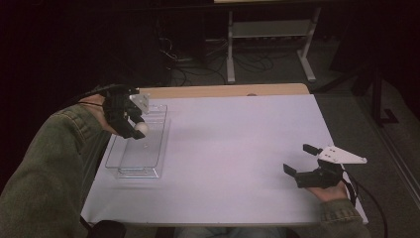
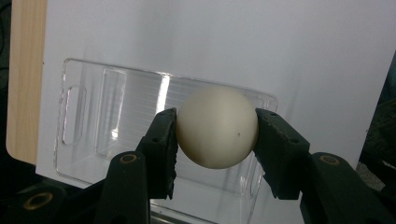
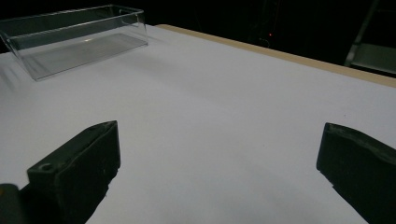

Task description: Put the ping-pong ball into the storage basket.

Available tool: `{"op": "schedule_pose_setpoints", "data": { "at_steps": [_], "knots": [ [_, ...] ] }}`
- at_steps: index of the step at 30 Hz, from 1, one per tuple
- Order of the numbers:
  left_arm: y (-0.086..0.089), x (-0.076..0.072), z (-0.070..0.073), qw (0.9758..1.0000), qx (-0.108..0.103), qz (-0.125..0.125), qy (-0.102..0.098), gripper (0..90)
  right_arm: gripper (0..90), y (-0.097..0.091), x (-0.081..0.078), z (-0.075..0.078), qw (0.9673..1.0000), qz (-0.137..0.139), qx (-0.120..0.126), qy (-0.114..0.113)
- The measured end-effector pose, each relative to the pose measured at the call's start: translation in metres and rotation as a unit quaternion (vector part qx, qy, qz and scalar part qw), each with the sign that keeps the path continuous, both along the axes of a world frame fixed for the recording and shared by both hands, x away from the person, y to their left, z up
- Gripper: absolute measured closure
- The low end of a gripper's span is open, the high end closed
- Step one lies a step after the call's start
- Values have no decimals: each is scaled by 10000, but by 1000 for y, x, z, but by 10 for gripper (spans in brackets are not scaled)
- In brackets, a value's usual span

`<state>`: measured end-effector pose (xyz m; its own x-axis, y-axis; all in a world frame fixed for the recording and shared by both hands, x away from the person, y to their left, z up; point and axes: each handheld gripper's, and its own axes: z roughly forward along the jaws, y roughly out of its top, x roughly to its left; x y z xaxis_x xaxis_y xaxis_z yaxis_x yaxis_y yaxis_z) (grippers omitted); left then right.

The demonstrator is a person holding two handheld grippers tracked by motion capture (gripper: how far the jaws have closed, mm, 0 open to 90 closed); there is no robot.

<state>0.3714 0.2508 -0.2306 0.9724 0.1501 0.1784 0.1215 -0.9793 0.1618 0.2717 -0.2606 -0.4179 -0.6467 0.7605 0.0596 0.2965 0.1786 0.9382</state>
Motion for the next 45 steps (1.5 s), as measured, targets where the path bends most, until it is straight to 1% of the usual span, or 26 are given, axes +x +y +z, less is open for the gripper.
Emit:
{"op": "schedule_pose_setpoints", "data": {
  "at_steps": [1, 2, 5, 8, 15, 19, 21, 26, 31, 35, 39, 42, 45],
  "knots": [
    [1, 0, 0, 10000, 19, -6, -4, 508, 0, 0, 0, 0, 10000, 0, 2, -2],
    [2, -1, -1, 10000, -15, 48, 0, 509, 0, 0, 0, 0, 10000, -2, 5, -1],
    [2, -1, -4, 10000, -45, 26, 7, 508, 0, 0, 0, 0, 10000, -11, -4, -5],
    [1, 0, -7, 10000, -7, -44, 43, 508, 0, 0, 0, 0, 10000, -16, 10, -9],
    [3, -1, -19, 9999, -78, -31, 94, 509, 0, 0, 0, 0, 10000, -19, 9, -12],
    [4, -2, -25, 9999, -38, -35, 127, 509, 0, 0, 0, 0, 10000, -18, 10, -6],
    [5, -2, -29, 9999, -80, -9, 152, 508, 0, 0, 0, 0, 10000, -18, -3, -10],
    [5, -2, -37, 9998, -119, -50, 182, 508, 0, 0, 0, 0, 10000, -26, 1, -8],
    [4, -3, -42, 9997, -90, -79, 212, 508, 0, 0, -1, 0, 10000, -33, -5, -9],
    [4, -3, -47, 9996, -73, -55, 249, 508, 0, 0, -1, 0, 10000, -28, 2, -18],
    [5, -3, -52, 9996, -112, -59, 245, 508, 0, 0, -1, 1, 10000, -43, 10, -28],
    [4, -3, -56, 9996, -87, -106, 253, 508, 0, -1, -1, 1, 10000, -46, 14, -32],
    [5, -4, -60, 9995, -131, -85, 288, 508, 0, -1, -1, 1, 10000, -48, 13, -33]
  ]
}}
